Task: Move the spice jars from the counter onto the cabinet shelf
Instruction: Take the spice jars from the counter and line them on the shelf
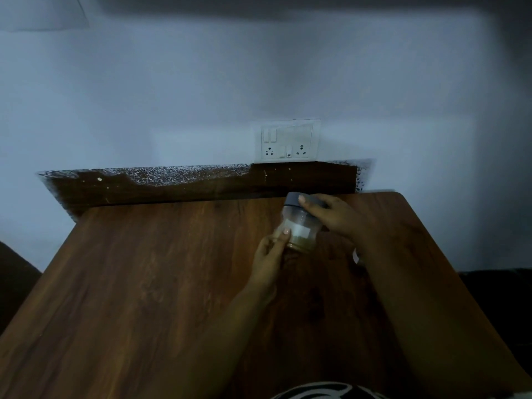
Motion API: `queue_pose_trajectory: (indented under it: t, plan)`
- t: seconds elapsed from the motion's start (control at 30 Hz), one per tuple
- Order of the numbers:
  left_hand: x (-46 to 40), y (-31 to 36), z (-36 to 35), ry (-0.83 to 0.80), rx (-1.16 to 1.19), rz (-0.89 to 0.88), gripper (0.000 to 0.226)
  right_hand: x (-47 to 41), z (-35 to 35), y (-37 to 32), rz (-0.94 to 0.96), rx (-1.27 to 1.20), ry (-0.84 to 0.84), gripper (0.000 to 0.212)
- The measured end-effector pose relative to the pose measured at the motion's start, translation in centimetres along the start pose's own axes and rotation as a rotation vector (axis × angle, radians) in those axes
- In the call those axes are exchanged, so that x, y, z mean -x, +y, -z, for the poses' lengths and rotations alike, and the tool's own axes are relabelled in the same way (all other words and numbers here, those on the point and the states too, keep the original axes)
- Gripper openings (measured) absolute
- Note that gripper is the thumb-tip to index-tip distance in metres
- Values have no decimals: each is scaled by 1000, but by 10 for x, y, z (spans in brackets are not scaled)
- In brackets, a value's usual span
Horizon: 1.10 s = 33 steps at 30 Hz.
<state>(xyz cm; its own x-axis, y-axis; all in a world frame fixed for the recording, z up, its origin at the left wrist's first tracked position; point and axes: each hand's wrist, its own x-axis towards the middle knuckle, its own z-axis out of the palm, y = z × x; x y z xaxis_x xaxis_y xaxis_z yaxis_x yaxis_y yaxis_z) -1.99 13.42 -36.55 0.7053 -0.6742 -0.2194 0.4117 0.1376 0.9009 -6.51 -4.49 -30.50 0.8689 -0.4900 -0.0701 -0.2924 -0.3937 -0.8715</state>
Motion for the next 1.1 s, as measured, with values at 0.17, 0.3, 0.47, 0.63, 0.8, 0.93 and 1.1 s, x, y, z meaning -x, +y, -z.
queue_pose_trajectory:
  t: [0.17, 0.3, 0.47, 0.63, 0.8, 0.93, 1.1]
  plan:
    - [-2, -5, 5, -51, 53, 57, 77, 2, 1, -3, 39, -13, 26, 69]
    - [-3, 0, 8, -140, 181, 196, 69, 3, -2, -9, 44, -84, 5, 87]
    - [-3, -1, -3, 84, -46, -96, 59, 2, -9, -10, -20, -162, -3, 61]
    - [-1, 0, 4, 67, -42, -115, 63, 9, -22, 0, -70, -137, 159, 61]
    - [-3, 9, 10, -76, 236, 189, 62, 11, -17, 0, -157, -412, 104, 76]
    - [1, 6, -1, -61, -104, -42, 53, 10, -15, 0, -152, -465, 82, 61]
    - [3, 9, -1, -76, 102, -6, 60, 9, -14, -5, -127, -608, 68, 41]
